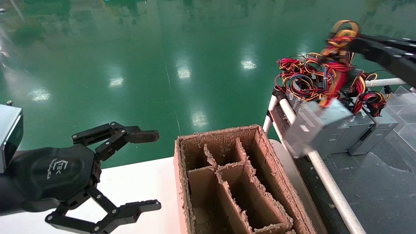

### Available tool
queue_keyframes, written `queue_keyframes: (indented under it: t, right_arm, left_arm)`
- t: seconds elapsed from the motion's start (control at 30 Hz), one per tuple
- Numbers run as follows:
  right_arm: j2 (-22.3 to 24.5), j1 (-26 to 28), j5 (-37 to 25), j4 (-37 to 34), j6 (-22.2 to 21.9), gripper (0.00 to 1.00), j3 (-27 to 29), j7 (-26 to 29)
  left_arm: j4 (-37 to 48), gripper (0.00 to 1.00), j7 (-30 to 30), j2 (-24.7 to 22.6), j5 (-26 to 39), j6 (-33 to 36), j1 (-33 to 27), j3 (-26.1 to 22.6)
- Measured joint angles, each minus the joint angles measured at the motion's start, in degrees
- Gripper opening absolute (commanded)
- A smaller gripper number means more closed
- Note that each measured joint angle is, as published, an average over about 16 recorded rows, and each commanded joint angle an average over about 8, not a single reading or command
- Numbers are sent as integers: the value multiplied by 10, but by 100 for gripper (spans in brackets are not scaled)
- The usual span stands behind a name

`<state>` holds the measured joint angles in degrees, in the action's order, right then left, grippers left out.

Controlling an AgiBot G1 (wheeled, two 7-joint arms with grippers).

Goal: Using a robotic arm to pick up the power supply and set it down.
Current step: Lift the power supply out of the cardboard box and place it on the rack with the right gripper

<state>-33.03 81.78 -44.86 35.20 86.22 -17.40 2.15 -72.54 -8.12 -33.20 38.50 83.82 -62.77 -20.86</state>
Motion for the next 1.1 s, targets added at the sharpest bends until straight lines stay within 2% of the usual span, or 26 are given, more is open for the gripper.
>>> queue_keyframes:
  t: [0.23, 0.47, 0.8, 1.1]
  right_arm:
    - [54, -54, 28, -2, -15, 0, 25, -5]
    - [87, -97, 52, -7, -24, 0, 45, -15]
    - [112, -136, 67, -10, -33, 0, 58, -26]
    - [114, -155, 65, -16, -46, 0, 58, -32]
  left_arm:
    - [0, 100, 0, 0, 0, 0, 0, 0]
    - [0, 100, 0, 0, 0, 0, 0, 0]
    - [0, 100, 0, 0, 0, 0, 0, 0]
    - [0, 100, 0, 0, 0, 0, 0, 0]
